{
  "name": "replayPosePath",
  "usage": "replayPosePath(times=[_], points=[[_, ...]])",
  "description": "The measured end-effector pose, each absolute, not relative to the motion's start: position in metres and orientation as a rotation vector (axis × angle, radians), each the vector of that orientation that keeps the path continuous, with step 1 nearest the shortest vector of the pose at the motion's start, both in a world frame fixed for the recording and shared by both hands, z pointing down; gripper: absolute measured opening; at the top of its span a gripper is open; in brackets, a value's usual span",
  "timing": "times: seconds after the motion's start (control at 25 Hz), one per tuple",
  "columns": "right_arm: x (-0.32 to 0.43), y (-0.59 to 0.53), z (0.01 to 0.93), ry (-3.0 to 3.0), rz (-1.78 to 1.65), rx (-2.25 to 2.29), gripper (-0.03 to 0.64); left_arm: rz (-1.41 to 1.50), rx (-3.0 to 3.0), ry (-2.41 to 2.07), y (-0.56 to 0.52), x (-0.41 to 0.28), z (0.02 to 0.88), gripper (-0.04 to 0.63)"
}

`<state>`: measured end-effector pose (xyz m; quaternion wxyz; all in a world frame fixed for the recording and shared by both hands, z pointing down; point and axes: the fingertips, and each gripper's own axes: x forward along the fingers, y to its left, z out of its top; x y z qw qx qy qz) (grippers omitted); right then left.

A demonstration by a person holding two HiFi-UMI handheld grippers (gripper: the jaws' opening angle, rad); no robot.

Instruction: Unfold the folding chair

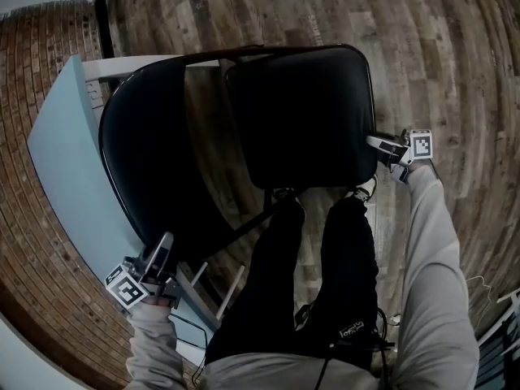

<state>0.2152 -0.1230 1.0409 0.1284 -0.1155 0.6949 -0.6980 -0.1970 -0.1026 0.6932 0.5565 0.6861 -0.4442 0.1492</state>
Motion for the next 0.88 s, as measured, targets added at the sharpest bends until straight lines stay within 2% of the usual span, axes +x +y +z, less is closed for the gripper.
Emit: replayPosePath(times=[0.08, 0.12, 0.16, 0.24, 0.32, 0.4, 0.64, 0.68, 0.76, 0.8, 0.88], points=[[0.226, -0.122, 1.049, 2.063, -2.052, -0.521, 0.292, 0.325, 1.675, -1.082, -0.108, -0.192, 0.689, 0.147], [0.233, -0.123, 1.05, 2.098, -2.047, -0.617, 0.299, 0.297, 1.709, -1.1, -0.113, -0.189, 0.684, 0.255], [0.241, -0.125, 1.049, 2.15, -2.032, -0.72, 0.304, 0.287, 1.75, -1.116, -0.118, -0.186, 0.677, 0.333], [0.26, -0.126, 1.034, 2.318, -1.954, -0.965, 0.304, 0.376, 1.846, -1.151, -0.122, -0.184, 0.663, 0.402], [0.281, -0.131, 0.997, 2.469, -1.786, -1.188, 0.304, 0.466, 1.913, -1.202, -0.124, -0.193, 0.644, 0.416], [0.3, -0.147, 0.945, 2.508, -1.613, -1.328, 0.302, 0.403, 1.921, -1.275, -0.132, -0.209, 0.619, 0.416], [0.297, -0.167, 0.781, 2.587, -1.358, -1.442, 0.301, 0.333, 2.029, -1.269, -0.136, -0.214, 0.527, 0.414], [0.288, -0.165, 0.75, 2.627, -1.331, -1.438, 0.301, 0.325, 2.068, -1.253, -0.133, -0.208, 0.506, 0.402], [0.265, -0.161, 0.683, 2.715, -1.268, -1.415, 0.278, 0.276, 2.147, -1.237, -0.127, -0.196, 0.463, 0.262], [0.252, -0.159, 0.648, 2.742, -1.236, -1.406, 0.216, 0.233, 2.184, -1.225, -0.123, -0.19, 0.443, 0.183], [0.222, -0.159, 0.581, 2.748, -1.19, -1.387, 0.054, 0.145, 2.27, -1.188, -0.121, -0.176, 0.403, 0.072]])
